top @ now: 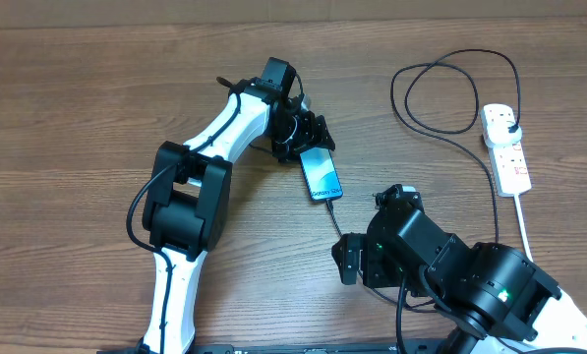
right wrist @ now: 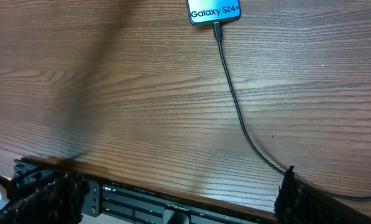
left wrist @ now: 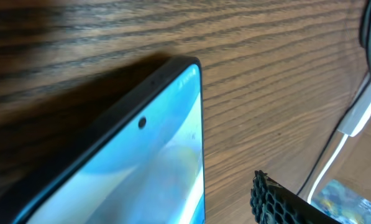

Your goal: Plug charger to phone and switch on socket

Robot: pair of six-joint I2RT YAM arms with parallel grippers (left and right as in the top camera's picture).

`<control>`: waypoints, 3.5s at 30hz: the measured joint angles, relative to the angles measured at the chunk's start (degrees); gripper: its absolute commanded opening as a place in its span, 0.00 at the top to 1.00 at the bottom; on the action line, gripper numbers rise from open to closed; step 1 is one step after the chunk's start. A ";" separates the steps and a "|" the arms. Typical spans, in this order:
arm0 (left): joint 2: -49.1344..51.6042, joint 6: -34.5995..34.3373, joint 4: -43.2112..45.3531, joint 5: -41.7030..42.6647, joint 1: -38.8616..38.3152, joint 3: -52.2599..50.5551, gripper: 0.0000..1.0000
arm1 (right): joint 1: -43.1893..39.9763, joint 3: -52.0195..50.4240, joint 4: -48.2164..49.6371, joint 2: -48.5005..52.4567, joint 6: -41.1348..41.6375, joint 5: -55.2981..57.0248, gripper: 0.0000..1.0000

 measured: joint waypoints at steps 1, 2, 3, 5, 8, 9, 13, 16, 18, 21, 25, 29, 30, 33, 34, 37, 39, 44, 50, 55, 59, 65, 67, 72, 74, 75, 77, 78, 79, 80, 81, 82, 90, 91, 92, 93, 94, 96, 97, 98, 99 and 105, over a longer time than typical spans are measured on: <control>-0.04 -0.15 -0.09 -0.33 0.00 0.07 0.26 | 0.02 -0.02 -0.04 0.00 0.00 0.02 0.00; -0.07 -0.17 -0.24 -0.57 -0.02 0.15 0.26 | 0.02 0.00 -0.04 0.00 0.00 0.00 0.00; -0.11 -0.17 -0.33 -0.79 -0.02 0.15 0.26 | 0.02 0.00 -0.04 0.00 -0.02 0.02 0.00; -0.11 -0.20 -0.55 -1.18 0.00 0.22 0.27 | 0.02 -0.02 -0.04 0.00 0.00 0.17 0.00; -0.20 -0.22 -0.76 -1.64 0.00 0.22 0.25 | 0.02 -0.02 -0.02 0.00 0.00 0.66 0.00; -0.24 -0.22 -0.85 -1.86 -0.02 0.22 0.25 | 0.02 -0.02 -0.02 0.00 -0.02 0.85 0.00; -0.33 -0.37 -0.96 -2.23 0.00 0.22 0.22 | 0.02 0.00 0.09 0.00 0.02 2.08 0.00; -0.46 -0.42 -1.11 -2.51 0.00 0.26 0.21 | 0.00 0.00 0.55 0.00 0.00 2.54 0.00; -0.48 -0.42 -1.16 -2.51 0.00 0.26 0.21 | 0.02 0.00 0.87 0.00 0.02 2.78 0.00; -0.48 -0.39 -1.27 -2.51 0.02 0.26 0.20 | 0.02 0.00 1.22 0.00 0.09 2.82 0.00; -0.48 -0.42 -1.68 -2.51 0.15 0.37 0.18 | 0.02 -0.02 2.34 0.00 0.13 2.89 0.00; -0.76 -0.55 -1.92 -2.16 0.44 0.61 0.00 | 0.02 -0.02 4.20 0.00 0.17 2.93 0.00; -0.87 -0.70 -2.19 -2.21 0.59 0.63 0.00 | 0.02 0.00 4.55 0.00 0.20 2.99 0.00; -0.90 -0.83 -3.74 -2.14 1.51 0.70 0.00 | 0.02 -0.02 5.70 0.02 0.07 3.80 0.32; -0.92 -0.81 -4.22 -2.01 1.90 0.68 0.00 | 0.02 -0.02 6.12 0.09 -0.02 4.35 0.45; -0.92 -0.52 -5.60 -1.33 3.15 0.68 0.00 | 0.02 -0.02 6.47 0.66 0.39 6.97 0.78; -0.92 0.57 -6.38 -0.11 4.00 0.59 0.00 | -0.44 0.00 6.47 1.25 1.09 8.68 0.93; -1.60 5.79 -8.92 0.90 5.55 -0.09 0.00 | -6.34 -0.07 4.72 1.53 4.44 10.49 0.96; -6.34 9.42 -16.59 -12.83 6.16 -3.43 0.00 | -25.16 -0.07 2.69 1.66 3.13 9.31 0.96; -19.23 10.67 -18.58 -20.57 6.51 -4.39 0.00 | -47.80 -0.07 4.04 3.96 -1.79 6.10 0.96; -35.21 10.82 -18.71 -23.04 6.40 -4.31 0.00 | -62.25 -0.07 8.04 11.47 -5.38 3.48 0.96; -50.97 10.91 -20.24 -29.29 5.11 -5.27 0.00 | -73.48 4.11 9.44 29.09 -10.71 -4.26 0.96; -55.65 10.86 -20.39 -31.34 4.87 -7.85 0.01 | -74.95 8.46 9.35 35.74 -11.85 -5.73 0.96; -68.15 10.25 -20.41 -37.64 4.83 -18.21 0.00 | -75.32 19.82 8.61 47.06 -13.57 -7.39 0.96; -73.72 10.14 -20.59 -39.54 4.83 -21.49 0.00 | -75.30 23.06 8.50 50.03 -13.92 -7.76 0.96; -76.26 10.01 -20.98 -40.35 4.83 -22.67 0.00 | -75.30 24.39 8.52 51.39 -14.03 -7.78 0.96; -81.85 9.90 -22.71 -42.36 4.83 -24.30 0.01 | -75.30 25.77 8.72 53.27 -14.03 -7.61 0.96; -84.26 9.75 -23.82 -43.47 4.83 -24.61 0.01 | -75.32 26.05 8.85 54.03 -14.03 -7.32 0.96; -86.60 9.55 -24.94 -44.65 4.83 -24.72 0.00 | -75.30 26.08 9.01 54.73 -14.01 -6.78 0.96; -88.48 9.44 -25.66 -45.88 4.83 -24.72 0.00 | -75.30 26.08 8.96 55.28 -14.01 -6.23 0.96; -90.40 9.35 -26.25 -47.50 4.83 -24.72 0.00 | -75.32 26.08 9.14 55.82 -13.99 -5.70 0.96; -91.62 9.33 -26.75 -48.68 4.83 -24.72 0.01 | -75.30 26.08 9.27 56.30 -13.99 -5.25 0.96; -93.68 9.31 -30.40 -52.61 4.83 -25.11 0.00 | -75.32 26.16 12.76 58.47 -13.94 -3.63 0.96; -93.68 9.31 -30.58 -52.81 4.83 -25.18 0.00 | -75.30 26.16 13.35 59.08 -13.92 -3.63 0.96; -93.68 9.31 -30.67 -52.96 4.83 -25.18 0.00 | -75.32 26.21 13.99 59.74 -13.99 -3.61 0.96; -93.68 9.31 -30.67 -53.02 4.83 -25.18 0.01 | -75.30 26.21 14.67 60.46 -14.03 -3.65 0.96; -93.68 9.31 -30.67 -53.11 4.83 -25.18 0.01 | -75.30 26.23 15.19 61.31 -14.08 -3.63 0.96; -93.70 9.31 -30.67 -53.27 4.90 -25.18 0.01 | -75.32 26.21 16.00 62.42 -14.25 -3.63 0.96; -93.70 9.31 -30.67 -53.42 4.90 -25.18 0.00 | -75.32 26.21 16.31 62.69 -14.32 -3.65 0.96; -93.70 9.31 -30.67 -53.44 4.90 -25.18 0.01 | -75.30 26.21 16.41 62.79 -14.40 -3.65 0.96; -93.70 9.31 -30.67 -53.44 4.90 -25.18 0.01 | -75.32 26.23 16.63 62.79 -14.40 -3.65 0.96; -94.38 9.31 -30.67 -53.42 6.23 -25.20 0.01 | -75.32 26.38 18.38 62.79 -14.43 -3.65 0.96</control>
